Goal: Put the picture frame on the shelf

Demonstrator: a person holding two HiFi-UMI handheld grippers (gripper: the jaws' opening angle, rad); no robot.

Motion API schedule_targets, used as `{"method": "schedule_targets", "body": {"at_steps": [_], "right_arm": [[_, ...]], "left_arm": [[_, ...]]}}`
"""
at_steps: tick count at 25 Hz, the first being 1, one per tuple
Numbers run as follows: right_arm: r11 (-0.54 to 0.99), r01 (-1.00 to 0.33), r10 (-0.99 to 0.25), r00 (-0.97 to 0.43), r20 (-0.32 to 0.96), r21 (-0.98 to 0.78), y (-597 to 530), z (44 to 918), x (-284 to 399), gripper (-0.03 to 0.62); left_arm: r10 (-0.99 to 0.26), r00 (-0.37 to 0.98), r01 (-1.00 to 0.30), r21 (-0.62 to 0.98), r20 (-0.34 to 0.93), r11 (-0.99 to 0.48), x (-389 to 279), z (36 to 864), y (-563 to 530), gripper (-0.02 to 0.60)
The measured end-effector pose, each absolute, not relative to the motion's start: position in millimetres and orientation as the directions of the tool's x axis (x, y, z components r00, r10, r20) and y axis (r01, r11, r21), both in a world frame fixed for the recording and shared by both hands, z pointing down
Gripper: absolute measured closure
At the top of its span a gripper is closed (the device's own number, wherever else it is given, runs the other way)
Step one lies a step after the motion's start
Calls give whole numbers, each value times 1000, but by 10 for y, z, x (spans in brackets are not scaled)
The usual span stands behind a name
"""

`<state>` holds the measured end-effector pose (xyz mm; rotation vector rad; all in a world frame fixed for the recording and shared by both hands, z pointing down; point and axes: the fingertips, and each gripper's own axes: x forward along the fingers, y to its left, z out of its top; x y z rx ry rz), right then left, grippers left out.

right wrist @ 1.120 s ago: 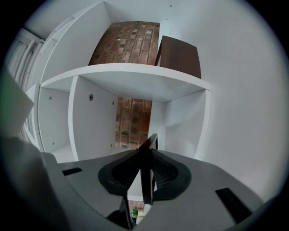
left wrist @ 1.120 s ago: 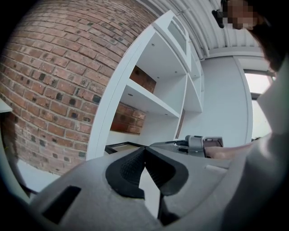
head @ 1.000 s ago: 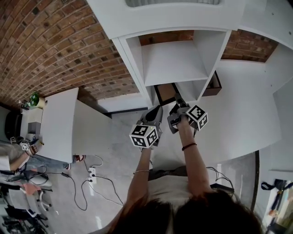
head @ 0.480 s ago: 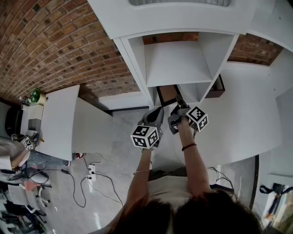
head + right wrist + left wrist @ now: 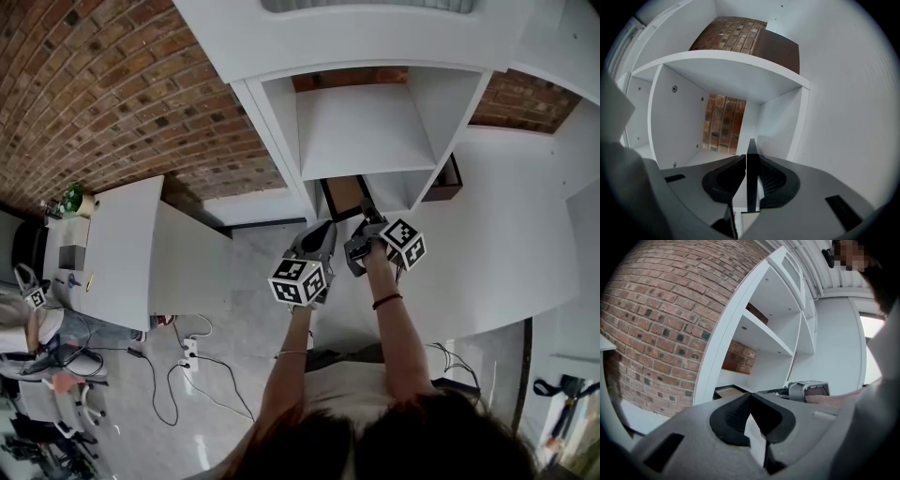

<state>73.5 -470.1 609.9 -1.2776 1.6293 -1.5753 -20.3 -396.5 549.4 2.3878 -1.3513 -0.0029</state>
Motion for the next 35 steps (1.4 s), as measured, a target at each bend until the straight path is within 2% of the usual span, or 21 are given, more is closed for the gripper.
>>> {"method": "schedule_targets", "body": {"at_steps": [10, 19, 23, 35], "right_arm": [[-171, -295, -867, -407, 286, -940, -4665, 6200, 731, 514], [-185, -309, -865, -400, 304, -933, -4671, 6230, 766, 419], [-168, -315, -867, -404, 292, -934, -4687, 6212, 764, 395], [-193, -389, -841, -408, 356, -901, -4685, 6237, 738, 388]], "left_arm": [[-828, 527, -827, 340, 189, -449, -243, 5490, -3966, 571], [-829, 525, -828, 339, 191, -447, -256, 5490, -3963, 571], [-826, 529, -826, 341, 194, -449, -243, 5493, -3946, 571], [-822, 530, -827, 338, 207, -449, -252, 5513, -3895, 571]]}}
